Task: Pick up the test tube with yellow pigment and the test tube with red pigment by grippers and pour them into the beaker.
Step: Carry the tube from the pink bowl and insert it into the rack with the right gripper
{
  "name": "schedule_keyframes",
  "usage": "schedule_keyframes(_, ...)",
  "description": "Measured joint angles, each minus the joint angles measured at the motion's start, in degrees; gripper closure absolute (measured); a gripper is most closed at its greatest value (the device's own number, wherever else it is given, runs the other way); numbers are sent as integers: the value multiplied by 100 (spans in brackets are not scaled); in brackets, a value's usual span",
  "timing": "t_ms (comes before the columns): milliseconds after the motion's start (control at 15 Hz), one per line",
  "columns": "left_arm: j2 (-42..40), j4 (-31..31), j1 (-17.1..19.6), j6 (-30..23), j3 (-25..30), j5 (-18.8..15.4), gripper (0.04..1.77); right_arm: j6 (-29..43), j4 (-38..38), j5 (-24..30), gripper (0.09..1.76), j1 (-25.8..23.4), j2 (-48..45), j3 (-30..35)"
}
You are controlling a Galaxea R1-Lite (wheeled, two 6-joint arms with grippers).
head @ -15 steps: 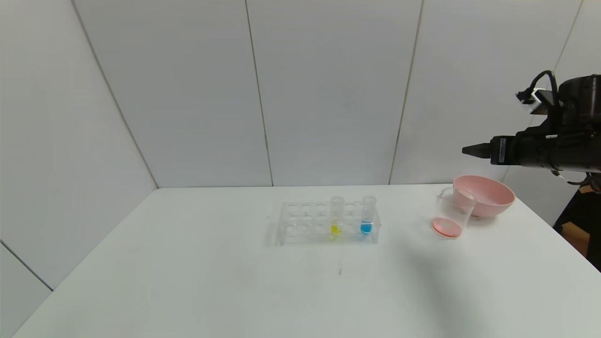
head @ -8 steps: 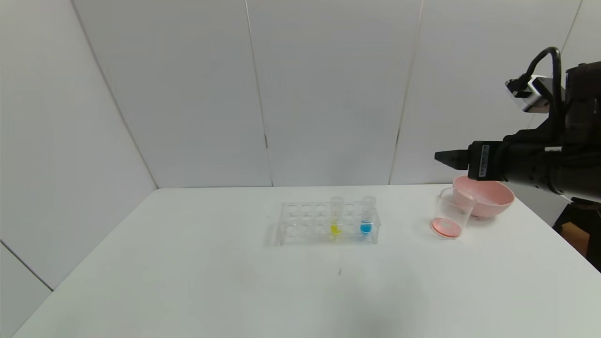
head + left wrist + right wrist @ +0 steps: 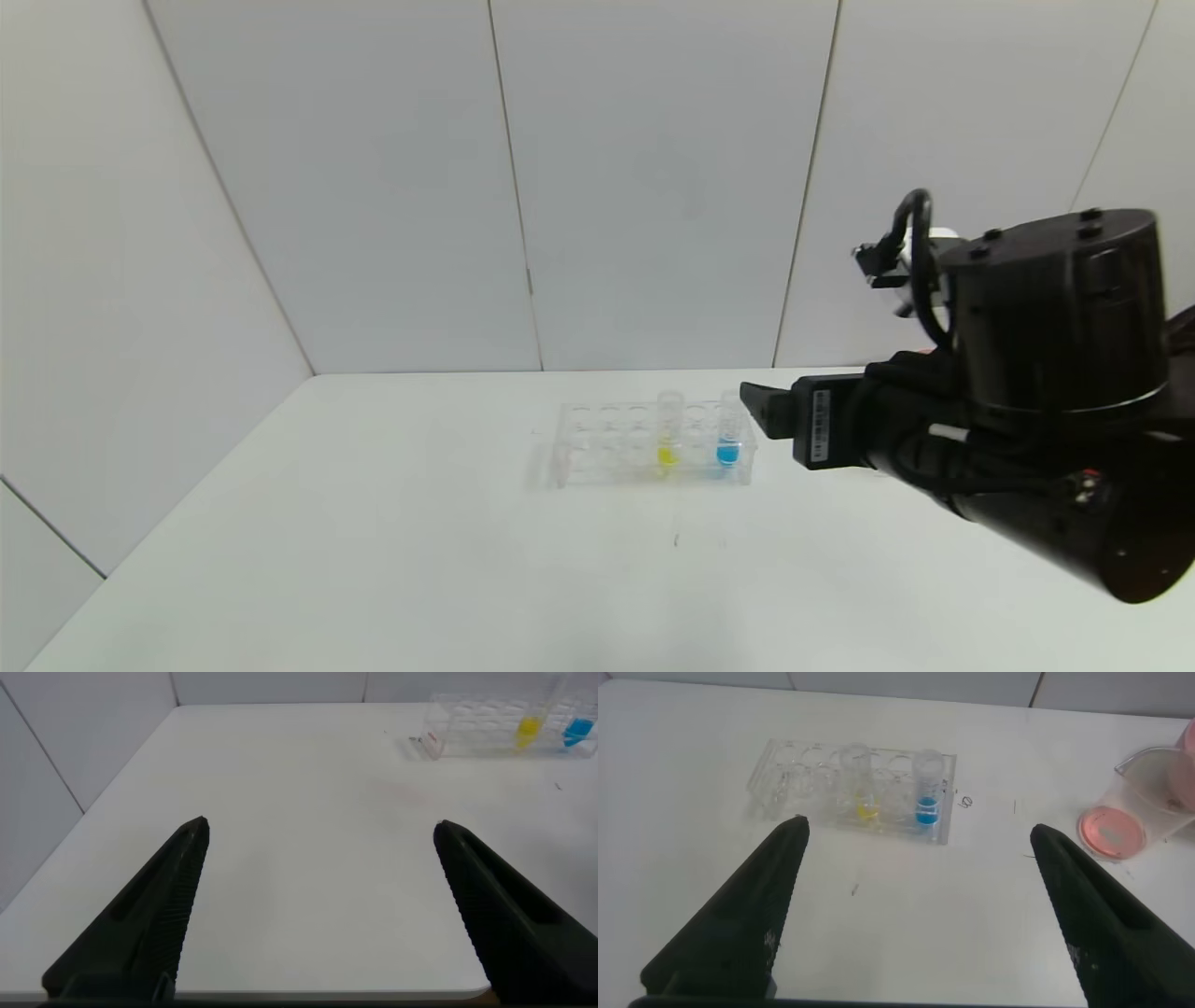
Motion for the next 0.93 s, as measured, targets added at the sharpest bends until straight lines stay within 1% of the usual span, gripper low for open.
schedule_keyframes(133,0,0,0,0,0,0,9,187,-251,-145,15,213,336,18)
schedule_keyframes(400,0,0,0,2,0,0,9,315,-730,-177,15,519,919,44)
schedule_keyframes(667,-2,0,0,0,0,0,9,329,-1097,-166,15,656,1368,33)
schedule_keyframes(933,0,0,0,0,0,0,9,329,-1234,-167,15,703,1737,-20)
